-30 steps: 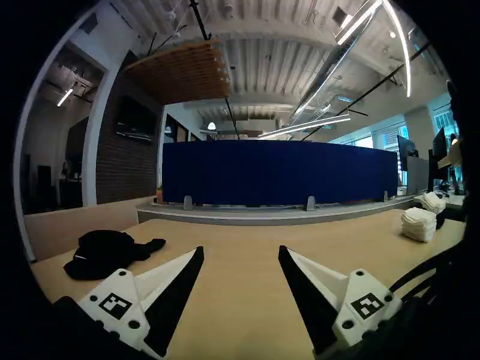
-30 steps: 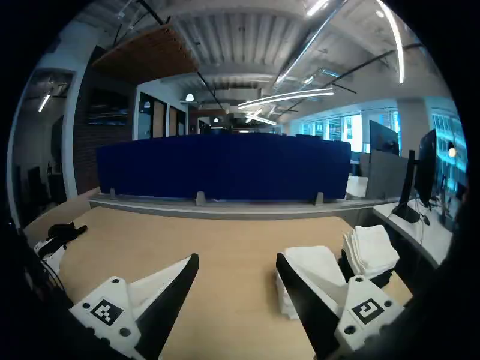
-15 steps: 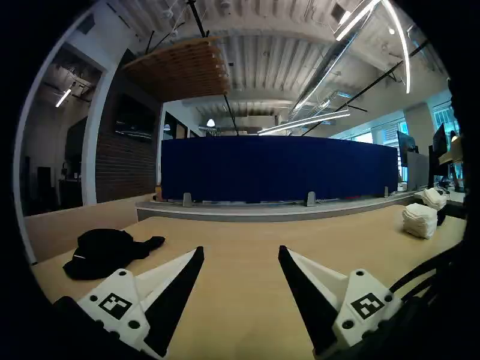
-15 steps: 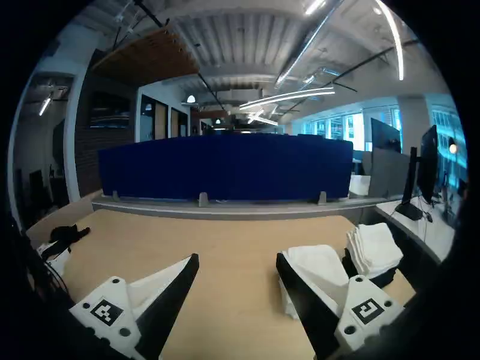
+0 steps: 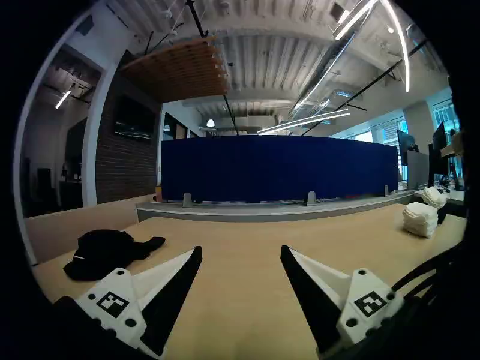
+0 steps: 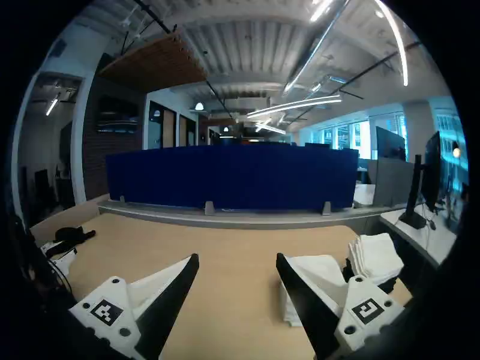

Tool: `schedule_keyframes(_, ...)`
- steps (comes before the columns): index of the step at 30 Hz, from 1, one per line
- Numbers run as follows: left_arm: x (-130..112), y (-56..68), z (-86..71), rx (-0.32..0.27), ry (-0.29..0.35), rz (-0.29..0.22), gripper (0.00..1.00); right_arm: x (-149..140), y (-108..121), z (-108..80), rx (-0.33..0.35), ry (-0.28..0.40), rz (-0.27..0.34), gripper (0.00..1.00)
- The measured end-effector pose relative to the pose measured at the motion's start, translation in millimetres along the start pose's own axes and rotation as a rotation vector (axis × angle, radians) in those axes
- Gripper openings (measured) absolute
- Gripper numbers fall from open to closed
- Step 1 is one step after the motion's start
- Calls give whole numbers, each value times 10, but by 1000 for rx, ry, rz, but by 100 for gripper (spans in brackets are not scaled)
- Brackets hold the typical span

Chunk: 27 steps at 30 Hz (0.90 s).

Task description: Fold towel

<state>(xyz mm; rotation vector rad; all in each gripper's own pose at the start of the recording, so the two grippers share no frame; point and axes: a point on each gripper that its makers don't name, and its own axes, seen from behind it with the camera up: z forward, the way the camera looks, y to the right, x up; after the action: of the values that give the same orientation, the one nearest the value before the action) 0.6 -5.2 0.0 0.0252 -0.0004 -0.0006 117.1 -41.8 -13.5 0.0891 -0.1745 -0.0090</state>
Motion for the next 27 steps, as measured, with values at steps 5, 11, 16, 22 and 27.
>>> schedule_keyframes(5, 1, 1, 2, 0, 0, 0, 97, -40, 139, -36, -28, 42, 24, 100)
schedule_keyframes(11, 1, 3, 9, 0, 0, 0, 97, -187, 378, -50, -84, 100, 81, 100)
schedule_keyframes(16, 0, 3, 12, 0, 0, 0, 97, -318, 596, -35, -116, 149, 144, 100)
schedule_keyframes(22, -4, 4, 12, 0, 0, 0, 97, -582, 766, 30, -135, 176, 175, 100)
schedule_keyframes(27, -5, 6, 12, 0, 0, 0, 97, -822, 852, 100, -147, 163, 172, 100)
